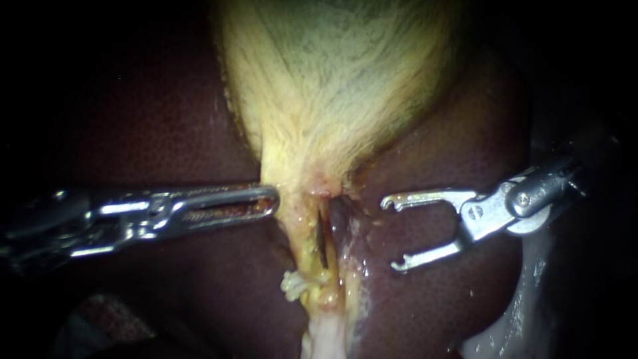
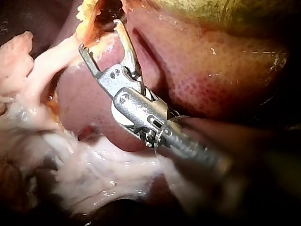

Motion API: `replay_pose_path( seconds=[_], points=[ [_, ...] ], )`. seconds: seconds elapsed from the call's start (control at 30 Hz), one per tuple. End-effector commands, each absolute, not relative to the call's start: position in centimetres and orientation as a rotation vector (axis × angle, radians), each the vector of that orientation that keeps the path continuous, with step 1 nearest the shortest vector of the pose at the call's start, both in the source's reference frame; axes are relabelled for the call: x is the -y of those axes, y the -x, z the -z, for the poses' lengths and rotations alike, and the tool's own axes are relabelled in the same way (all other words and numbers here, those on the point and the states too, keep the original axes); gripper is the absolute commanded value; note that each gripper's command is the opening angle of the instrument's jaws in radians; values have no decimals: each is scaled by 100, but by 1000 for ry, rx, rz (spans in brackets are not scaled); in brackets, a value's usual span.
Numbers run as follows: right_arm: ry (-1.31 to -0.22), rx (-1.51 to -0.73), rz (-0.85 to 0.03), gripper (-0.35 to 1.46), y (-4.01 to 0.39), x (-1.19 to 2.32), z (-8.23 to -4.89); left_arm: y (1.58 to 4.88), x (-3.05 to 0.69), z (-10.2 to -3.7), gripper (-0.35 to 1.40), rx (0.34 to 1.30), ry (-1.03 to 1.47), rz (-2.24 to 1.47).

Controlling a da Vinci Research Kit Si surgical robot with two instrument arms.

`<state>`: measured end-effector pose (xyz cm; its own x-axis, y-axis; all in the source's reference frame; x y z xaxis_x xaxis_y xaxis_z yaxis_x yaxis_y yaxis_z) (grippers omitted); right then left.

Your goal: Going back second clip left tube

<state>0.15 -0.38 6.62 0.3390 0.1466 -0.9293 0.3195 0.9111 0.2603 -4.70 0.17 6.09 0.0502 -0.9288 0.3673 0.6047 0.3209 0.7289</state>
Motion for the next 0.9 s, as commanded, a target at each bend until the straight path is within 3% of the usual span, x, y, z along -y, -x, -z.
replay_pose_path(
  seconds=[0.03, 0.43, 0.9],
  points=[
    [-437, -1231, 119, 60, -15, 38, -662, 472, -17, -613, -35, 931, -434, 1223],
    [-438, -1232, 119, 60, -14, 39, -662, 495, -14, -644, -35, 908, -443, 1206],
    [-438, -1232, 120, 60, -12, 39, -661, 499, -13, -644, -35, 908, -443, 1205]
  ],
)
